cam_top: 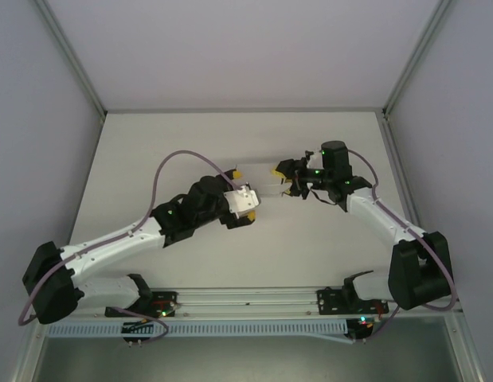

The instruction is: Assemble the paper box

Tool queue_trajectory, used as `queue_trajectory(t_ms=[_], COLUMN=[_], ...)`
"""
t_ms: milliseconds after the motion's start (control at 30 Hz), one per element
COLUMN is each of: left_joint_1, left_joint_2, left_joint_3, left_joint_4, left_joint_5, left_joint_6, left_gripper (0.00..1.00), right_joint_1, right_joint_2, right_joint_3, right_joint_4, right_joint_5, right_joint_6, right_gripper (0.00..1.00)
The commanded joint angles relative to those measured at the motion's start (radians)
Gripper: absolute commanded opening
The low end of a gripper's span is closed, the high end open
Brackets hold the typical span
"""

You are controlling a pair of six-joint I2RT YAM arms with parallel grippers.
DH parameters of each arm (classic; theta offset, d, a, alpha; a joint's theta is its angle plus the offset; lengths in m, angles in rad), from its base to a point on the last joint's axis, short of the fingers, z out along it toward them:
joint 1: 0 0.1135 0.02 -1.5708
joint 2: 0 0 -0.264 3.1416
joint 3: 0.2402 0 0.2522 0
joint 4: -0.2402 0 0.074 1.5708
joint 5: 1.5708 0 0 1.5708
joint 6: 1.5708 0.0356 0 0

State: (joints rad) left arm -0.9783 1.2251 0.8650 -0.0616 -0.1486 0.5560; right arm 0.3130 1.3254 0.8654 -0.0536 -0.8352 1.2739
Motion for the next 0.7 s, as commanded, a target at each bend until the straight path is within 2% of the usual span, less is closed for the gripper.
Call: queue_trajectory(t_ms=[0,233,367,467,567,667], left_joint_1=[-0.011,-0.017,-0.02,-0.02,-0.022,-0.025], left_joint_2=[0.038,0.046,0.034,0.032,0.037,0.039], left_joint_3=[0.022,-0.011,-0.039,-0.048,-0.037,-0.029], left_joint_4=[0.014,0.154,0.229,0.243,0.226,0.207], left_joint_5=[-0.163,-0.19,-0.214,-0.215,-0.214,-0.202], left_joint_6=[0.082,0.121,0.154,0.162,0.158,0.148], left_gripper=[1.0,0.97,0.75,0.64,0.55,0.51], right_joint_1=[-0.008,-0.008,-0.008,-0.007,-0.006,-0.006], right_joint_2=[-0.007,-0.017,-0.023,-0.035,-0.038,-0.034], right_joint_3=[0.035,0.017,-0.001,-0.018,-0.028,-0.038], right_joint_4=[-0.029,-0.057,-0.059,-0.039,-0.028,-0.016], right_joint_5=[-0.072,-0.103,-0.118,-0.118,-0.117,-0.116], right_joint_6=[0.053,0.05,0.057,0.07,0.075,0.071], right_gripper=[0.23,0.23,0.25,0.25,0.3,0.36])
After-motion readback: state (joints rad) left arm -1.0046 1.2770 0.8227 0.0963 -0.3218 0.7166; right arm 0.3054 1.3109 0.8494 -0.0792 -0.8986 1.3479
